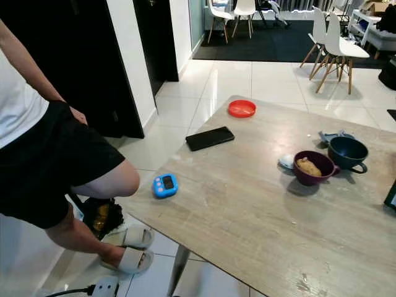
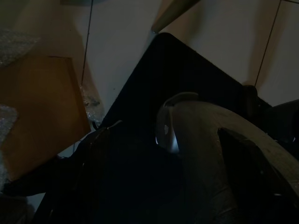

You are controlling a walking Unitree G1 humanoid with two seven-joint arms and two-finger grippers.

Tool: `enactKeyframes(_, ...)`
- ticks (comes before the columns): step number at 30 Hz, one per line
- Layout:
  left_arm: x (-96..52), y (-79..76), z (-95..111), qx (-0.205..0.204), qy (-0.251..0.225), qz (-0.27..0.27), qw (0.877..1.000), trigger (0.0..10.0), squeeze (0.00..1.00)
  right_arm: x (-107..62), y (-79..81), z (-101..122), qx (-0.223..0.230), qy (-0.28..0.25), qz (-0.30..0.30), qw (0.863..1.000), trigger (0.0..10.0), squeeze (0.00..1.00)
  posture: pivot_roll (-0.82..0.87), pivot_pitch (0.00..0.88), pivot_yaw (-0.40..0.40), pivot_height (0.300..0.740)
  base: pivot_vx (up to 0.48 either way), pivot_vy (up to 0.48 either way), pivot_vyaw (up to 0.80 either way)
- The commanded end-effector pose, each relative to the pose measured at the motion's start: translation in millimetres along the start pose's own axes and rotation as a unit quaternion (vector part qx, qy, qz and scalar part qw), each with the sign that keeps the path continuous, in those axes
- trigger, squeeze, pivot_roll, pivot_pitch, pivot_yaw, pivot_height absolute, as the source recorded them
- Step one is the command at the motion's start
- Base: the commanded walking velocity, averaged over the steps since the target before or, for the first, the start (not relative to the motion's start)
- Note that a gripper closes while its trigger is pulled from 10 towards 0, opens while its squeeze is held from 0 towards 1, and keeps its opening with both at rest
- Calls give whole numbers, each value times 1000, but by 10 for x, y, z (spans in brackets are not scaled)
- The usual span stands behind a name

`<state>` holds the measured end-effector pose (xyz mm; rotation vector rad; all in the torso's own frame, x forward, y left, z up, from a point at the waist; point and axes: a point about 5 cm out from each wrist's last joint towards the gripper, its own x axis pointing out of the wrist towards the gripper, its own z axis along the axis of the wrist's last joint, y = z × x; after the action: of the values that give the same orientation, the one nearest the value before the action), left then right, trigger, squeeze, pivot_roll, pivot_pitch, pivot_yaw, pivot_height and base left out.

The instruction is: Restocking fridge

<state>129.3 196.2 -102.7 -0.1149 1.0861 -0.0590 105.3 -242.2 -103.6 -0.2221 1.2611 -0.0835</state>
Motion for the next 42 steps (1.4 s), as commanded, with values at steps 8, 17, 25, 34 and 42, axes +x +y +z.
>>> enactKeyframes(8,-7,22,12,-2,-3,-5,1000,10000,0,-56,-342,-253,109,66,-125,984,10000,0,20,0,40,739,0,0,0)
enactKeyframes(17,-11,26,1,-1,-2,-7,1000,10000,0,-154,-709,-465,164,71,-161,971,10000,0,16,0,44,739,0,0,0)
enactKeyframes(25,-11,29,10,-1,-4,-9,1000,10000,0,-207,-812,-603,207,86,-187,957,10000,0,17,0,45,739,0,0,0)
enactKeyframes(34,-40,82,-54,-2,1,-9,1000,10000,0,-429,-1133,-1035,293,131,-260,911,10000,0,13,0,44,739,0,0,0)
enactKeyframes(42,-95,204,-136,-2,9,0,1000,10000,0,-689,-1627,-1131,394,109,-359,839,10000,0,12,0,45,739,0,0,0)
